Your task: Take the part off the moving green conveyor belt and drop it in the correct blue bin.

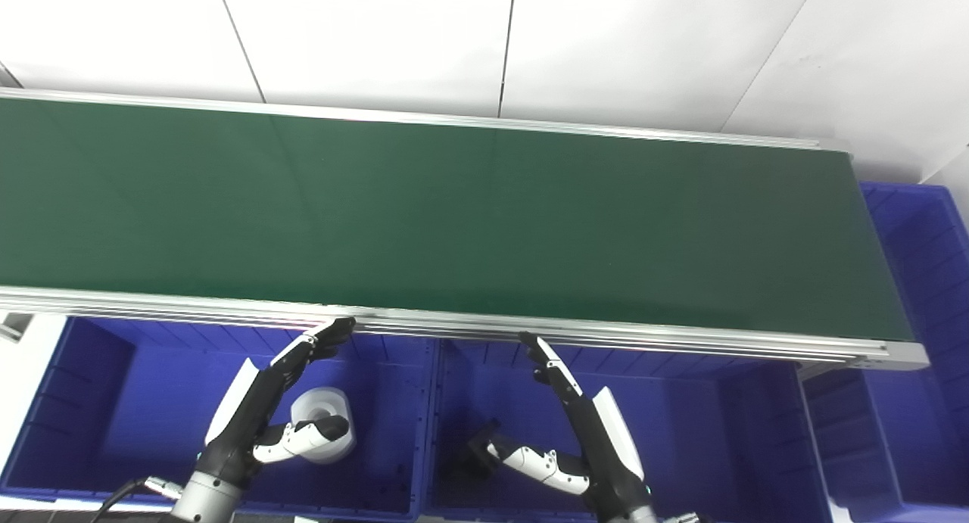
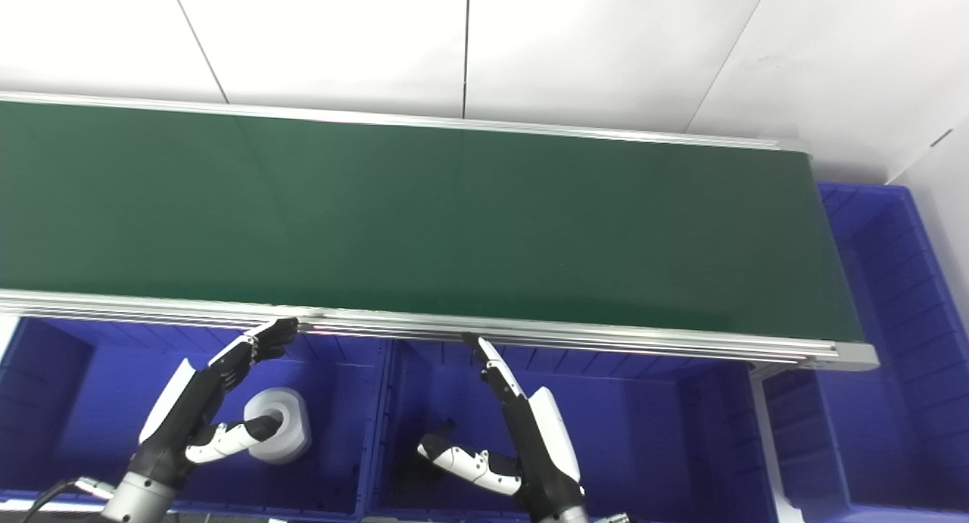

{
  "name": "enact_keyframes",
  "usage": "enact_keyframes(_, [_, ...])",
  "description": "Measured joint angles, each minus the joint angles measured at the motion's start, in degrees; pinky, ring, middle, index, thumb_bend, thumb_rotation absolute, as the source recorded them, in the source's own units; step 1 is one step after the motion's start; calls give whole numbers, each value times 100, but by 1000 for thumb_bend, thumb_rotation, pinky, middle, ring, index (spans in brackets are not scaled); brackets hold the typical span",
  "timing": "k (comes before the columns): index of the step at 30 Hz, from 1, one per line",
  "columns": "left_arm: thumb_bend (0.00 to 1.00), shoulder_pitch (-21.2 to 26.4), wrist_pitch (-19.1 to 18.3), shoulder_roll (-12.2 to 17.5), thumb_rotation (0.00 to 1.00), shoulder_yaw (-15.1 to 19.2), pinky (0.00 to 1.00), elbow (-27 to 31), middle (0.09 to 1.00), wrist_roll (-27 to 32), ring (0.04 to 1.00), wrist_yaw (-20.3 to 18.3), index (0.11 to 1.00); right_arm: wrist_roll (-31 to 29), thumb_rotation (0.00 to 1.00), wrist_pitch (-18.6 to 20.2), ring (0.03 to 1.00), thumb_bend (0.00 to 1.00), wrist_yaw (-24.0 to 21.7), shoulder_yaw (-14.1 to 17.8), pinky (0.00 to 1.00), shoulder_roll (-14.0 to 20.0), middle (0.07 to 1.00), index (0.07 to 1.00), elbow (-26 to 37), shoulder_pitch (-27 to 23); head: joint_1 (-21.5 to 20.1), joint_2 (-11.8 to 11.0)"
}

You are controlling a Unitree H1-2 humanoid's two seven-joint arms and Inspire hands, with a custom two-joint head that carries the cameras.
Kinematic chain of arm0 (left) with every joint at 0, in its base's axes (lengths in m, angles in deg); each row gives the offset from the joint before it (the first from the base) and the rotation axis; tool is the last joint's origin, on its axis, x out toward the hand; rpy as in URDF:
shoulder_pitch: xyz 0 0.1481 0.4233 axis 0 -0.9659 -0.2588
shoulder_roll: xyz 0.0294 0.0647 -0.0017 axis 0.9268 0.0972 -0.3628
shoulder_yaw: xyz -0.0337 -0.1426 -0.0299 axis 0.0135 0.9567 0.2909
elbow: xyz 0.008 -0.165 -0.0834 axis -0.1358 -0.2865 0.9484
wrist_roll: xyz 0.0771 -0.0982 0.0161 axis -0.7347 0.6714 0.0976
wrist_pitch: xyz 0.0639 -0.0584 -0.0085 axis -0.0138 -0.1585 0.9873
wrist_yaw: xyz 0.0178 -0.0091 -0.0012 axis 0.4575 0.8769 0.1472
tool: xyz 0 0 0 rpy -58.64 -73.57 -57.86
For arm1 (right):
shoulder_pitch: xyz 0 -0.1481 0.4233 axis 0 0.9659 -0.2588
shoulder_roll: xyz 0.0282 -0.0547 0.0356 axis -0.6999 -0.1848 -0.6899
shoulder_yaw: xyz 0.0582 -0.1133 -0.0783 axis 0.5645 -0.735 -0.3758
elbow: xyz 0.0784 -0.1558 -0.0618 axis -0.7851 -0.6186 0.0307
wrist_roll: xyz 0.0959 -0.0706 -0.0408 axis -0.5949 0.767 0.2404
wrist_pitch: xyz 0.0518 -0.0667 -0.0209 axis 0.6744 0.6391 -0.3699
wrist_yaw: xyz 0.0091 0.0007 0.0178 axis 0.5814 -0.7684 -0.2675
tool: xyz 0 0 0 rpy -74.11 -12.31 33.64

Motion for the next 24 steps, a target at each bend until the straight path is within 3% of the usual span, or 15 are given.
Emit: enact_keyframes(24, [781, -40, 0, -21, 761, 57, 785, 2, 843, -10, 823, -4, 812, -4, 648, 0, 930, 702, 1, -9, 869, -3, 949, 950, 18, 8, 0, -9])
